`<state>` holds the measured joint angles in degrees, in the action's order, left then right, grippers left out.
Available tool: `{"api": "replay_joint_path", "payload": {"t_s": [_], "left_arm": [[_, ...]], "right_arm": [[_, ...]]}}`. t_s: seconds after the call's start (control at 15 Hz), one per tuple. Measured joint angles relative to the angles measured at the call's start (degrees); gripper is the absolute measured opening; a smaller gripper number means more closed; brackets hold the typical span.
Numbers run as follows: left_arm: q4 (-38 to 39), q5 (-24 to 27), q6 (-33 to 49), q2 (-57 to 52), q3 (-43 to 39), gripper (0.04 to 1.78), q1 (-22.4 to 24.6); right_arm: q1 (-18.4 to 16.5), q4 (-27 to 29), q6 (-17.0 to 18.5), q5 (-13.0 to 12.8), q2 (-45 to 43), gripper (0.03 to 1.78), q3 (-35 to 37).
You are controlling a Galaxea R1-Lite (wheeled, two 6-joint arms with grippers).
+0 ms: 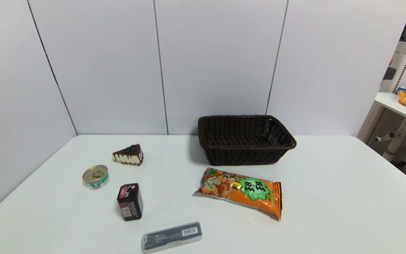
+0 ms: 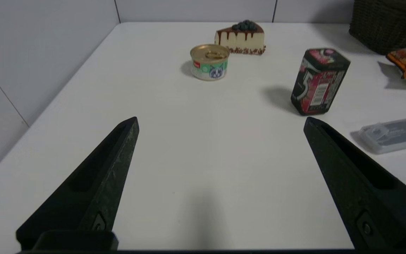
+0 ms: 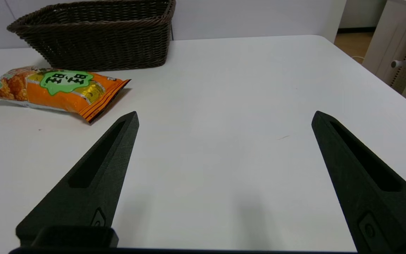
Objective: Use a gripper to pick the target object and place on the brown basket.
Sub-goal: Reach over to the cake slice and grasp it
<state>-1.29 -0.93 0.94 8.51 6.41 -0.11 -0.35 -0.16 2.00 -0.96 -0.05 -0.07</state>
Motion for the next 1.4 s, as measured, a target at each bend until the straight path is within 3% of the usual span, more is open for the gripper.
{"api": "replay_joint_path", "payload": {"t_s": [1.0,1.4], "left_arm": [[-2.3,0.3,-4.8,63.8,68.9,1.69,-0.1],[-5.3,3.4,-7.8,88.4,87.7,1.69,0.1]], "right_arm": [[0.0,0.0,0.0,0.0,0.0,1.69,0.0],[0.0,0.0,0.0,0.0,0.0,1.69,0.0]]}}
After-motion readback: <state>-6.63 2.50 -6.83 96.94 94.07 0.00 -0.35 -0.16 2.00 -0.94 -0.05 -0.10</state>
